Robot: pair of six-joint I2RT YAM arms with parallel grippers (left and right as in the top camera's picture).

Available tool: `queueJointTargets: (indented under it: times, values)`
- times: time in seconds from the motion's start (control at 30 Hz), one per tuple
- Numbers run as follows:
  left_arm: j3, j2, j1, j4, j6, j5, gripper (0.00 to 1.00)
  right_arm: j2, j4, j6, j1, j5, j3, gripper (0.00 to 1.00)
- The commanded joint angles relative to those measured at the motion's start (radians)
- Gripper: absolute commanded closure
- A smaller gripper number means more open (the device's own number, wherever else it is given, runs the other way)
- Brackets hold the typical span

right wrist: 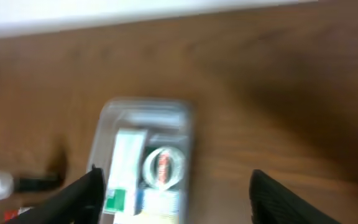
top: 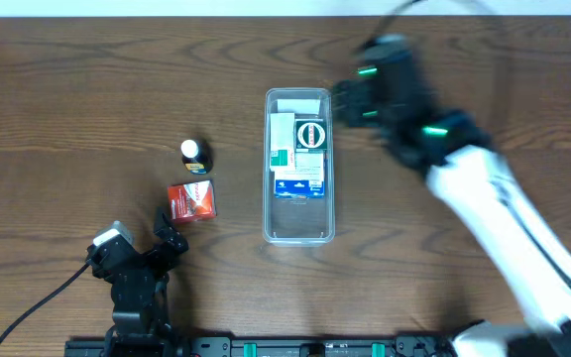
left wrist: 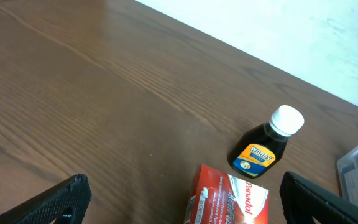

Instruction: Pack container

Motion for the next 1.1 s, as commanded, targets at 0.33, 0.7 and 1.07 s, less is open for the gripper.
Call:
queueJointTargets:
  times: [0.33,0.7,1.07]
  values:
    - [-0.021,-0.003,0.004,-0.003,-0.008,-0.016,0.02,-0.109,-0.269,0.042,-0.388,-0.001,0.005,0.01]
    - [-0.020,-0.003,0.004,0.055,-0.009,-0.003,0.02,-0.109,-0.270,0.041,-0.391,-0.001,0.005,0.01]
    - [0.167,0.239,0.004,-0.084,-0.009,0.021,0.02,-0.109,-0.270,0.041,-0.391,-0.001,0.005,0.01]
